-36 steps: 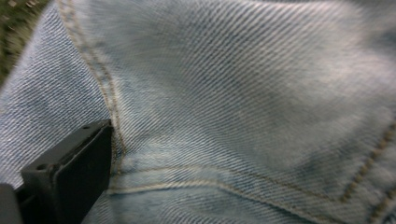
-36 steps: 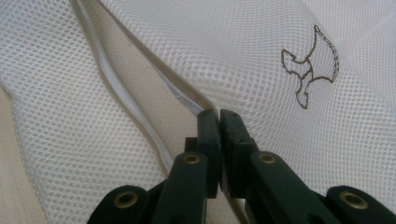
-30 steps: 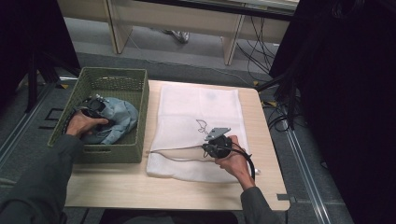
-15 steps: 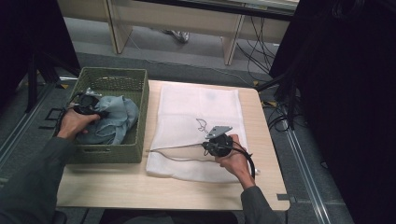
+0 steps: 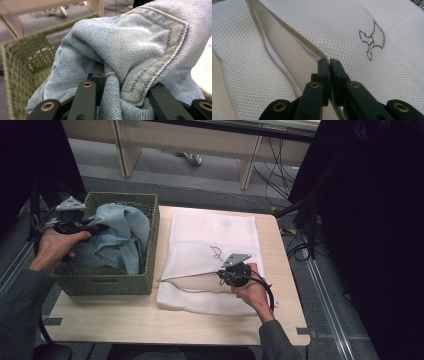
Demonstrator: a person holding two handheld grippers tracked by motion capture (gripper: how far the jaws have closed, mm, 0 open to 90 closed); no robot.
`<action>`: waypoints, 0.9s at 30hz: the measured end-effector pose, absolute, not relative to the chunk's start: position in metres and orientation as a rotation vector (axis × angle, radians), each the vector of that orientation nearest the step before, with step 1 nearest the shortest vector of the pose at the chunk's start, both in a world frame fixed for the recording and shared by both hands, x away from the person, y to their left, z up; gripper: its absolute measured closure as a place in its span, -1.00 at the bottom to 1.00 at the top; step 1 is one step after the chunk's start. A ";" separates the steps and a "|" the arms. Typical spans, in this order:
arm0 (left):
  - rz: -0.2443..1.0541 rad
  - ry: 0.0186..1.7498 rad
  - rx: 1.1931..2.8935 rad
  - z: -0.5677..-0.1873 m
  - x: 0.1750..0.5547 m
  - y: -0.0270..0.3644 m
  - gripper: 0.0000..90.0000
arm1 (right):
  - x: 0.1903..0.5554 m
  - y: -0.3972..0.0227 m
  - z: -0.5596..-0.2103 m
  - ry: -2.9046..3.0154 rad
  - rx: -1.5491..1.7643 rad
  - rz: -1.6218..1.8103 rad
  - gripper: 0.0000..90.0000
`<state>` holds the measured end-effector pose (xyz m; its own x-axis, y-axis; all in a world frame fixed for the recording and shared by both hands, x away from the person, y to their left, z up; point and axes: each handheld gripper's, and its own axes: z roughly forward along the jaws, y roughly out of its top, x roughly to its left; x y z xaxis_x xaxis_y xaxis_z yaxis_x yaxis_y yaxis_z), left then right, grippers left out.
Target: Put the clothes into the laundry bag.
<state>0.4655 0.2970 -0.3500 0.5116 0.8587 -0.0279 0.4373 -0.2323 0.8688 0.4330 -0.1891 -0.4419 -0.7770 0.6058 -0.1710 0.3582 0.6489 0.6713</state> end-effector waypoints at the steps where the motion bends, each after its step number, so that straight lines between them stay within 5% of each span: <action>1: 0.594 1.055 1.843 -0.342 0.459 0.297 0.58 | 0.433 -0.190 -0.441 2.485 0.767 0.898 0.96; 13: 0.431 0.818 1.720 -0.273 0.391 0.273 0.69 | 0.440 -0.195 -0.426 2.458 0.757 0.929 0.96; 27: 0.466 0.672 1.764 -0.236 0.366 0.230 0.73 | 0.440 -0.193 -0.427 2.467 0.750 0.920 0.96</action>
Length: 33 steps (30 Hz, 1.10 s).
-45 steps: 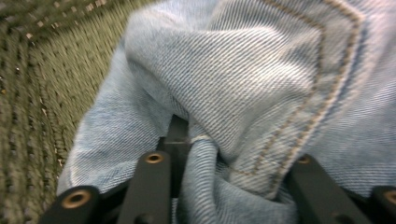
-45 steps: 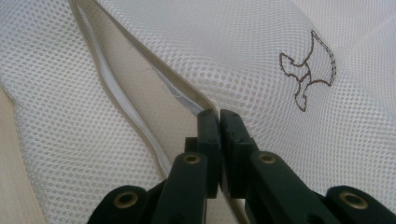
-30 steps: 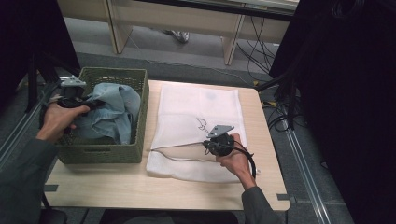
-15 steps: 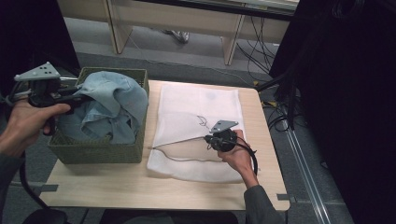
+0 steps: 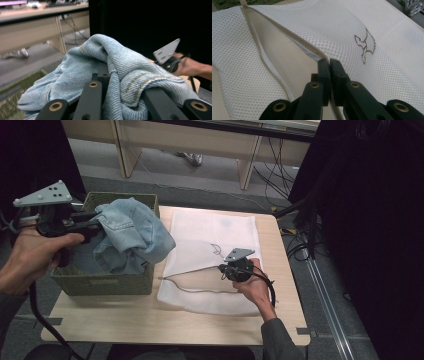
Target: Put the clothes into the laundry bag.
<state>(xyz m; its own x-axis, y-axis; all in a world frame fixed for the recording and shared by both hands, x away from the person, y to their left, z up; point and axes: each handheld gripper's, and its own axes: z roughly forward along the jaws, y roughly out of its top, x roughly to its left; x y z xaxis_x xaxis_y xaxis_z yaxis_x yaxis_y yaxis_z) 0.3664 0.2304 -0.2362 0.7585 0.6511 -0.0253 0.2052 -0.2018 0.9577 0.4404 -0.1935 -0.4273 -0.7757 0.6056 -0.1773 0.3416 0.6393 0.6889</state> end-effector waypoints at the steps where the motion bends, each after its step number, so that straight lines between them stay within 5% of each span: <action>1: 0.455 0.656 1.749 -0.232 0.363 0.227 0.73 | 0.440 -0.194 -0.427 2.466 0.772 0.919 0.96; 9: 0.316 0.542 1.753 -0.218 0.347 0.194 0.73 | 0.440 -0.195 -0.423 2.446 0.771 0.940 0.96; 21: 0.114 0.467 1.795 -0.263 0.352 0.123 0.72 | 0.440 -0.198 -0.418 2.432 0.778 0.968 0.96; 33: 0.403 0.456 1.817 -0.275 0.378 0.087 0.72 | 0.443 -0.205 -0.410 2.391 0.767 1.005 0.97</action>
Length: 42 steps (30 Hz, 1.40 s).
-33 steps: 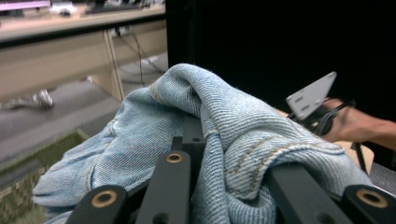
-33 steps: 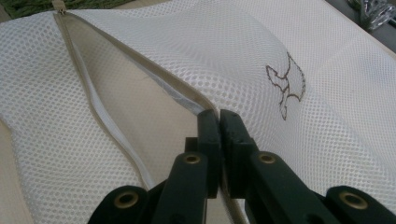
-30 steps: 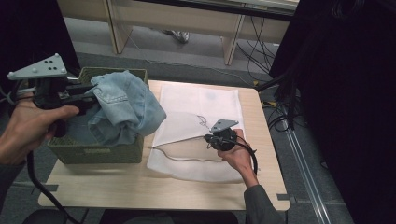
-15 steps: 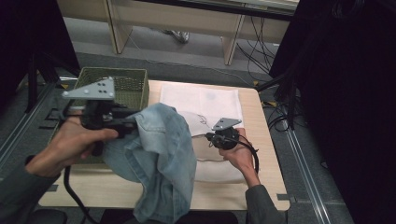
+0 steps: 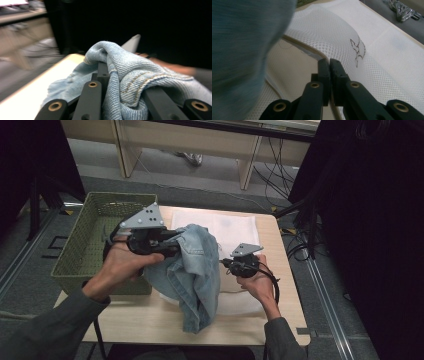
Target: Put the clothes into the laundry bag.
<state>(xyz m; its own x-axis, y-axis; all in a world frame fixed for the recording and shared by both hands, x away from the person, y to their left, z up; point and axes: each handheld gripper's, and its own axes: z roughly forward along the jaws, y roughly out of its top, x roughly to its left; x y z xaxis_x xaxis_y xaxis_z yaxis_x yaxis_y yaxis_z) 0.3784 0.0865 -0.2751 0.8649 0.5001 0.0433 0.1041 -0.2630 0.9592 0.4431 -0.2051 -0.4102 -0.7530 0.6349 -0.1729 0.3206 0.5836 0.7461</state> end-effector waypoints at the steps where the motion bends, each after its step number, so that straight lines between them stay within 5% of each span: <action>1: 0.396 0.466 1.829 -0.284 0.381 0.083 0.72 | 0.443 -0.206 -0.409 2.394 0.784 1.002 0.97; 11: 0.229 0.407 2.022 -0.377 0.370 0.032 0.71 | 0.442 -0.205 -0.412 2.392 0.812 0.974 0.97; 21: 0.063 0.309 2.096 -0.404 0.361 -0.003 0.71 | 0.442 -0.206 -0.401 2.340 0.784 1.020 0.97; 25: -0.164 0.401 2.070 -0.425 0.380 -0.012 0.71 | 0.441 -0.205 -0.393 2.323 0.750 1.031 0.97; 30: -0.132 0.355 2.094 -0.430 0.375 -0.027 0.70 | 0.442 -0.208 -0.391 2.308 0.743 1.051 0.97; 37: -0.064 0.559 2.046 -0.436 0.412 -0.023 0.68 | 0.437 -0.207 -0.381 2.296 0.745 1.063 0.97; 42: 0.142 0.646 2.020 -0.424 0.426 -0.021 0.67 | 0.435 -0.207 -0.378 2.292 0.746 1.079 0.97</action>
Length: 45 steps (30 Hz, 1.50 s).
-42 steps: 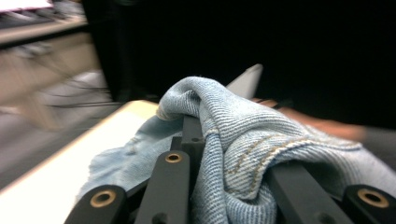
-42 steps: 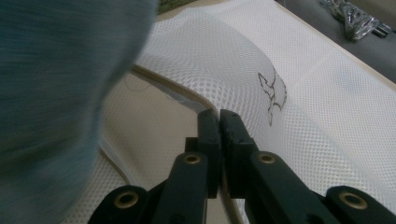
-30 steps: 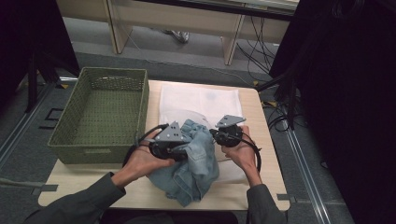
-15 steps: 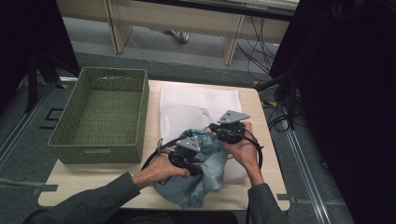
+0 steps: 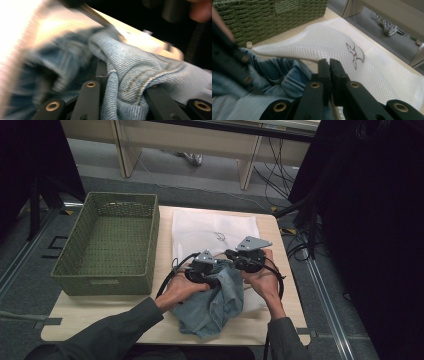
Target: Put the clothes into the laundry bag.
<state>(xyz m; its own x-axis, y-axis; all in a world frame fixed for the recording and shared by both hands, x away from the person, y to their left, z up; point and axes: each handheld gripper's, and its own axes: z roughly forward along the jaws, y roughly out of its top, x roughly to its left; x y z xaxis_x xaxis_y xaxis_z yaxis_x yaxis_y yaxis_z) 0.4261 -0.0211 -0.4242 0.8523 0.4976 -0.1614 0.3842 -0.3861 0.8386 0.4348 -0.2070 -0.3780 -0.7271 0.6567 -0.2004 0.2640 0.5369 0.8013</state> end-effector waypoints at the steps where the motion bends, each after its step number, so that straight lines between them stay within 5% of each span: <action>1: 0.185 0.664 2.021 -0.426 0.432 -0.023 0.67 | 0.435 -0.207 -0.377 2.287 0.719 1.075 0.97; 5: 0.148 0.781 2.028 -0.448 0.450 -0.025 0.50 | 0.433 -0.203 -0.377 2.294 0.708 1.054 0.97; 8: 0.209 0.772 2.066 -0.447 0.445 -0.019 0.03 | 0.435 -0.206 -0.384 2.312 0.732 1.018 0.97; 11: 0.126 0.757 2.050 -0.433 0.435 -0.012 -0.39 | 0.435 -0.206 -0.391 2.327 0.736 0.999 0.97; 16: 0.090 0.676 2.026 -0.404 0.418 0.013 -0.62 | 0.433 -0.205 -0.391 2.342 0.752 1.001 0.97; 20: 0.209 0.652 2.108 -0.400 0.405 0.043 -0.67 | 0.433 -0.206 -0.391 2.336 0.717 0.994 0.97; 25: 0.182 0.735 2.255 -0.439 0.400 0.059 -0.67 | 0.432 -0.202 -0.392 2.344 0.702 0.989 0.97; 26: 0.137 0.735 2.263 -0.446 0.402 0.057 -0.52 | 0.431 -0.201 -0.391 2.349 0.710 0.987 0.97; 30: 0.082 0.714 2.215 -0.456 0.412 0.035 0.62 | 0.429 -0.194 -0.390 2.354 0.693 0.993 0.97; 34: 0.179 0.752 2.130 -0.440 0.432 0.015 0.80 | 0.427 -0.189 -0.385 2.356 0.657 0.997 0.97; 40: 0.267 0.838 2.137 -0.455 0.454 0.002 0.59 | 0.430 -0.195 -0.392 2.362 0.702 0.978 0.97; 45: 0.246 0.823 2.122 -0.440 0.430 0.018 -0.24 | 0.431 -0.196 -0.404 2.396 0.751 0.954 0.97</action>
